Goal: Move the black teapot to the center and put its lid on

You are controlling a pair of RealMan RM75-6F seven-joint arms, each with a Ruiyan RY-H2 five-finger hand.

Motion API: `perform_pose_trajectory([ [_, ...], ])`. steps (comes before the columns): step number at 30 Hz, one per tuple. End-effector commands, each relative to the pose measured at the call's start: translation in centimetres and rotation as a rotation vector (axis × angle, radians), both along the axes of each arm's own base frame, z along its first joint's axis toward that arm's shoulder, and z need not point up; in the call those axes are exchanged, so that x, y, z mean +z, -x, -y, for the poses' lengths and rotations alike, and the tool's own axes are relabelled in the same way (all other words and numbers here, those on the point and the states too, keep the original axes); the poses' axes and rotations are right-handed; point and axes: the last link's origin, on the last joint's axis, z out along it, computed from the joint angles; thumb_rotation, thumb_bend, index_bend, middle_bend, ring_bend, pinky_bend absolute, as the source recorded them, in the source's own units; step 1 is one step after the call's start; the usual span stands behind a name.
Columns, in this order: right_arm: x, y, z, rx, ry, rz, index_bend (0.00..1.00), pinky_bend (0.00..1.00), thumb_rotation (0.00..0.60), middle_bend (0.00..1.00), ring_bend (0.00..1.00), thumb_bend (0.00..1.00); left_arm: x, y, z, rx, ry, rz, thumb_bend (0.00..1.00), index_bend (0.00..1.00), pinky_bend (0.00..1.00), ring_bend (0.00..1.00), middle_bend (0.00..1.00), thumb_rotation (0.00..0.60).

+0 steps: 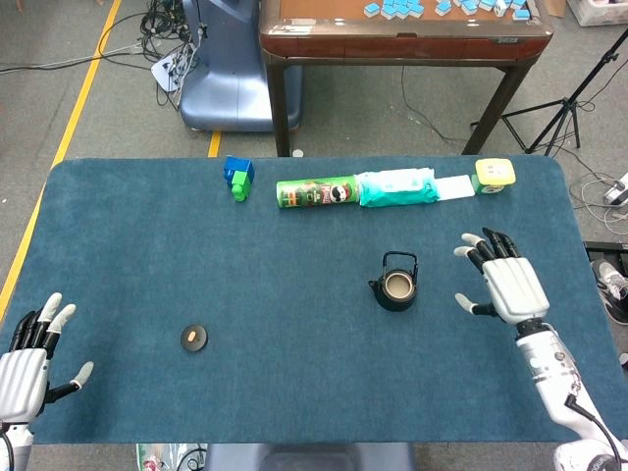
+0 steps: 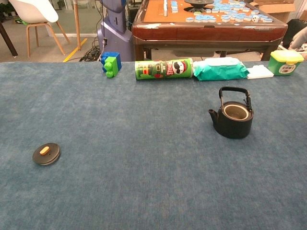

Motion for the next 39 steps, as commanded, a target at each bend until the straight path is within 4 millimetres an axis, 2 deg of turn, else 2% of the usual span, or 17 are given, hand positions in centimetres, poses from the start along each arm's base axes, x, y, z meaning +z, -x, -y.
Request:
perform_pose_trajectory([
  [1, -1.6, -1.1, 1.9, 0.0, -0.045, -0.018, 0.29, 0.07, 0.6, 0.17, 0.0, 0.26, 0.0, 0.2, 0.1, 0.006, -0.002, 0.002, 0.25, 0.11, 0.0, 0.0, 0.0, 0.6],
  [13, -6.2, -2.1, 7.5, -0.06, -0.149, -0.14, 0.31, 0.07, 0.6, 0.17, 0.0, 0.26, 0.2, 0.6, 0.4, 0.018, -0.005, 0.004, 0.25, 0.11, 0.0, 0.0, 0.0, 0.6],
  [21, -8.2, -2.7, 9.9, -0.104, -0.186, -0.171, 0.31, 0.07, 0.6, 0.17, 0.0, 0.26, 0.1, 0.7, 0.3, 0.025, -0.003, 0.007, 0.25, 0.11, 0.0, 0.0, 0.0, 0.6],
  [32, -10.7, -3.7, 11.7, -0.131, -0.221, -0.227, 0.33, 0.07, 0.6, 0.17, 0.0, 0.27, 0.1, 1.0, 0.5, 0.033, 0.004, 0.003, 0.25, 0.11, 0.0, 0.0, 0.0, 0.6],
  [39, -11.5, -3.9, 12.0, -0.15, -0.242, -0.24, 0.37, 0.07, 0.6, 0.17, 0.0, 0.33, 0.4, 1.2, 0.7, 0.039, -0.008, 0.002, 0.25, 0.11, 0.0, 0.0, 0.0, 0.6],
])
